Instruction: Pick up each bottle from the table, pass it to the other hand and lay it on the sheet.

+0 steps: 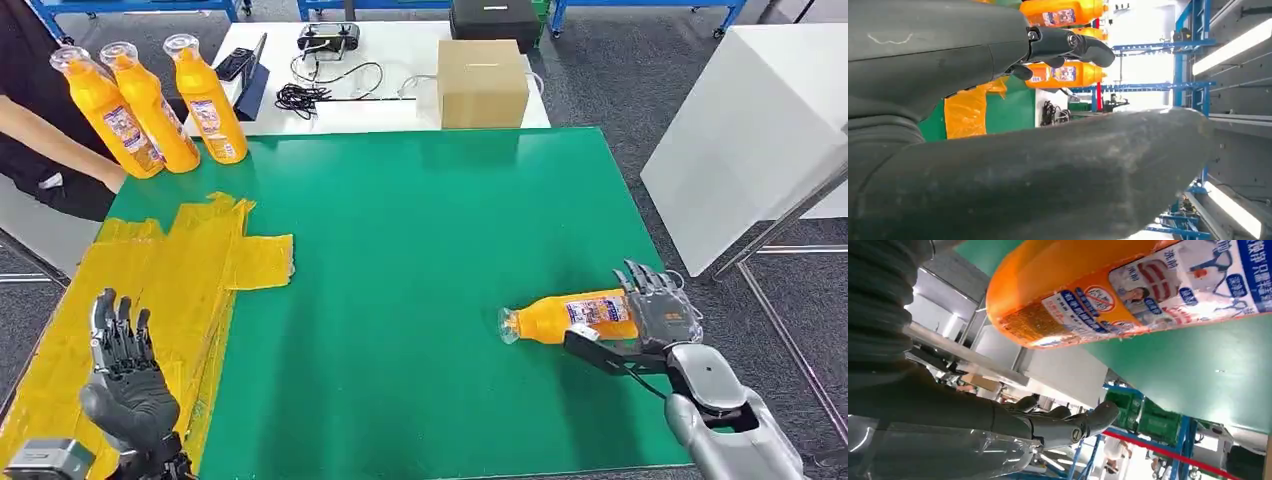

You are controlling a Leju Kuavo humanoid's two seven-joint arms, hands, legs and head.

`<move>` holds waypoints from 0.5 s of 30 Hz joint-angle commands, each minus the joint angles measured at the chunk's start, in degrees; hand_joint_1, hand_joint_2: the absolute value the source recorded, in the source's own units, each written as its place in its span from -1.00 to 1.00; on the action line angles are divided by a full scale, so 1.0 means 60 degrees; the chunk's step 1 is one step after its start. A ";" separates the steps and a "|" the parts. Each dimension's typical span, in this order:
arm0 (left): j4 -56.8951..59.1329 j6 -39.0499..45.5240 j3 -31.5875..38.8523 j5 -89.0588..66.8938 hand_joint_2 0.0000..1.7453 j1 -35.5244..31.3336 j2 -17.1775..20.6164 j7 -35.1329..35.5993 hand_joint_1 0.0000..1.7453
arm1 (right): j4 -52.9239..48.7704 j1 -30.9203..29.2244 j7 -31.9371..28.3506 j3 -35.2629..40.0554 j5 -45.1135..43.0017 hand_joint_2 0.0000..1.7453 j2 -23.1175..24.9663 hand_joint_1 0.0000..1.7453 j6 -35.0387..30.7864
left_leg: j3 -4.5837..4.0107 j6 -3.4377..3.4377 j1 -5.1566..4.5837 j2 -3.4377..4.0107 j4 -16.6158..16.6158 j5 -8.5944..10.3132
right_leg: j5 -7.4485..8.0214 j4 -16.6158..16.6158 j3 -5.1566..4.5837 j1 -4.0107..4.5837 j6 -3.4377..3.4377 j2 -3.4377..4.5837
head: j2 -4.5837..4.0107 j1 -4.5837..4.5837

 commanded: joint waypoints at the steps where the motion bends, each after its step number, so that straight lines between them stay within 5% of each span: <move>1: 0.0628 0.0010 -0.0126 0.0187 -1.00 -0.0340 0.0348 0.0098 -1.00 | 0.2175 -0.1368 -0.0023 0.1083 0.0010 1.00 0.0388 -1.00 0.0408 | 0.0030 -0.0016 0.0005 0.0055 -0.0024 0.0004 | 0.0021 -0.0024 0.0013 0.0004 -0.0003 0.0048 | 0.0000 0.0003; 10: 0.0631 0.0001 -0.0220 0.0489 -1.00 -0.0453 0.0499 0.0192 -1.00 | 0.3172 -0.1921 -0.0016 0.1877 -0.0113 1.00 0.0090 -1.00 0.1463 | 0.0020 -0.0007 0.0002 0.0028 -0.0014 0.0004 | 0.0010 -0.0014 0.0013 0.0002 0.0000 0.0024 | 0.0000 0.0004; 11: 0.0731 0.0025 -0.0219 0.0488 -1.00 -0.0474 0.0518 0.0179 -1.00 | 0.3480 -0.2007 -0.0141 0.1955 -0.0242 1.00 0.0027 0.78 0.1530 | 0.0022 -0.0009 0.0003 0.0030 -0.0016 0.0004 | 0.0012 -0.0018 0.0016 0.0002 0.0001 0.0024 | 0.0000 0.0004; 12: 0.0789 -0.0006 -0.0256 0.0563 -1.00 -0.0496 0.0568 0.0106 -1.00 | 0.3795 -0.2073 -0.0337 0.2084 -0.0401 1.00 -0.0062 1.00 0.1716 | 0.0019 -0.0005 -0.0001 0.0012 -0.0014 0.0005 | 0.0006 -0.0012 0.0017 -0.0002 0.0002 0.0009 | 0.0000 0.0000; 15: 0.0868 0.0057 -0.0449 0.0691 -1.00 -0.0666 0.0730 0.0131 -1.00 | 0.4363 -0.2122 -0.0642 0.2372 -0.0875 1.00 -0.0239 1.00 0.2227 | 0.0037 -0.0011 0.0006 0.0022 -0.0027 0.0012 | 0.0019 -0.0037 0.0036 0.0005 0.0004 0.0012 | 0.0000 0.0000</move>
